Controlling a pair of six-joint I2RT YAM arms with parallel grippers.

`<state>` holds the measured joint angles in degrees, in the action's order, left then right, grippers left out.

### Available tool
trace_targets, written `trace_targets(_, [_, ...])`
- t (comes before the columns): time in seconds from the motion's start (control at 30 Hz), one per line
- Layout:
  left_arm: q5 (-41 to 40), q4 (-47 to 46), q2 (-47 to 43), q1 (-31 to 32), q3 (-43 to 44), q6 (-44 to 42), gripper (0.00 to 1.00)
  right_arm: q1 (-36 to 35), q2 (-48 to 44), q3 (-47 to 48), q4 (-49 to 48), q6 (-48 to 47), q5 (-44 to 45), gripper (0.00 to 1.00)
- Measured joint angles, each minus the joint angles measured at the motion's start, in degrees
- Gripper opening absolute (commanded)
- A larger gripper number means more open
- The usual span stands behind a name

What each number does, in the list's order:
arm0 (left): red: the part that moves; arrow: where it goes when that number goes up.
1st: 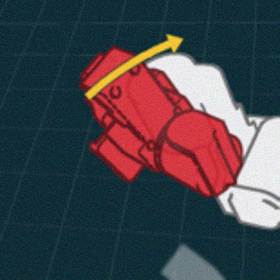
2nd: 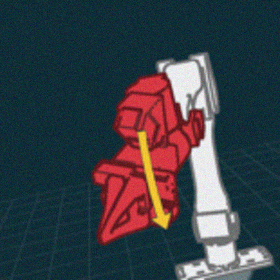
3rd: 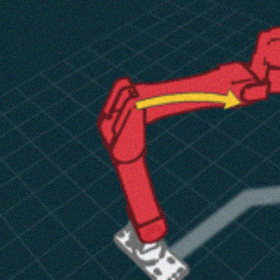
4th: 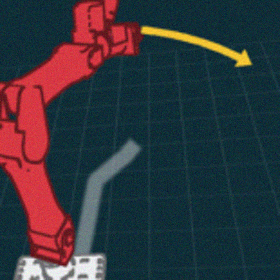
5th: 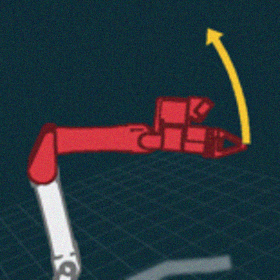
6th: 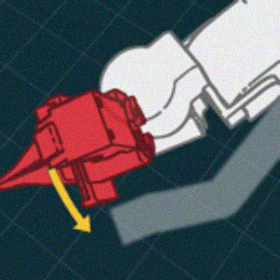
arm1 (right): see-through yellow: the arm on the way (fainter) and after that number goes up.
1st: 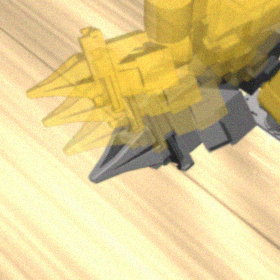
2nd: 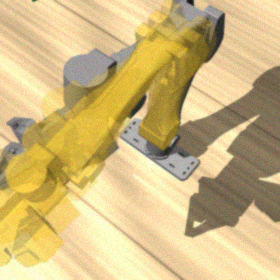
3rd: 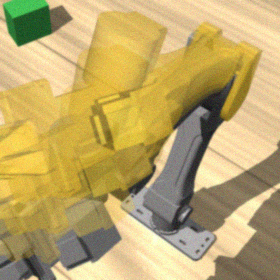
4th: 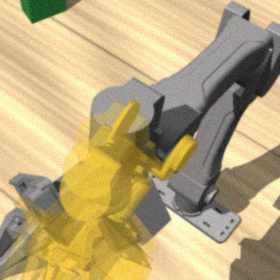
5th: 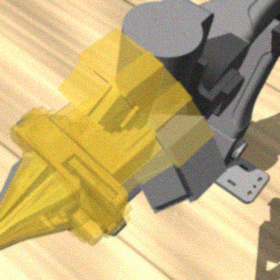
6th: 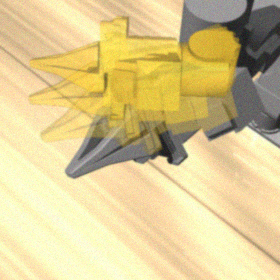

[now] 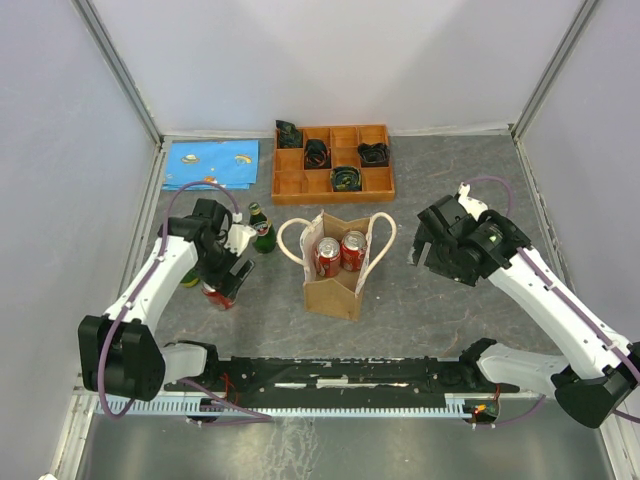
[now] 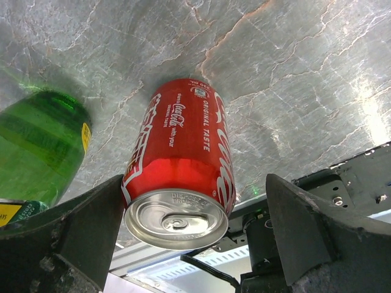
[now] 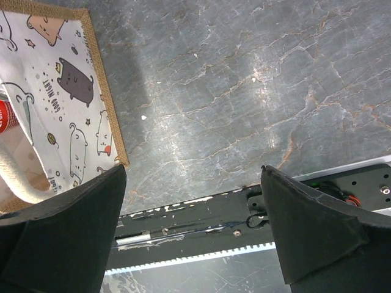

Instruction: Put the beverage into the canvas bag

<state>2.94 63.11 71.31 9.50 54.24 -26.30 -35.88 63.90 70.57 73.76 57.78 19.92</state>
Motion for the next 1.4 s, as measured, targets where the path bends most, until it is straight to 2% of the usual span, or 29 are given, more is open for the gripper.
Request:
trace_targets(0.1, [-0.1,-0.8,0.0,0.0,-0.6,0.0,0.84,0.0,0.0,0.0,0.0,0.0,0.0,0.99])
trace_targets(0.27, [-0.5,-1.7,-0.1,0.0,-1.7,-0.1,0.50,0.0,0.0,0.0,0.0,-0.1,0.0,0.99])
trace_targets(0.33, [-0.4,-1.7,-0.5,0.0,-1.9,-0.2,0.34,0.0,0.0,0.0,0.0,-0.1,0.0,0.99])
trace_targets(0.4, [-0.3,-1.7,-0.9,0.0,-2.2,-0.3,0.10,0.0,0.0,0.0,0.0,-0.1,0.0,0.99])
trace_targets(0.43, [-0.3,-1.8,-1.2,0.0,-2.4,-0.3,0.04,0.0,0.0,0.0,0.0,-0.1,0.0,0.99])
trace_targets(0.57, [-0.3,-0.6,-1.4,0.0,-2.1,-0.3,0.03,0.0,0.0,0.0,0.0,-0.1,0.0,0.99])
trace_targets(0.67, [-0.1,4.8,-0.5,0.0,2.9,-0.3,0.03,0.0,0.2,0.0,0.0,-0.1,0.0,0.99])
trace_targets(0.93, [-1.0,14.3,5.3,-0.9,39.1,-0.3,0.03,0.0,0.6,0.0,-0.1,-0.1,0.0,0.99])
trace_targets(1.1, [0.9,18.8,15.4,-0.8,64.4,1.4,0.03,0.0,1.4,0.0,-0.9,-0.3,-0.6,0.99])
trace_targets(1.27, [3.8,20.5,23.0,3.2,75.5,4.1,0.03,0.0,1.8,0.0,-1.1,-0.8,-0.7,0.99])
trace_targets(1.4, [5.6,20.8,27.9,12.1,79.7,7.6,0.03,0.0,1.5,0.0,-1.1,-0.9,-0.7,0.99])
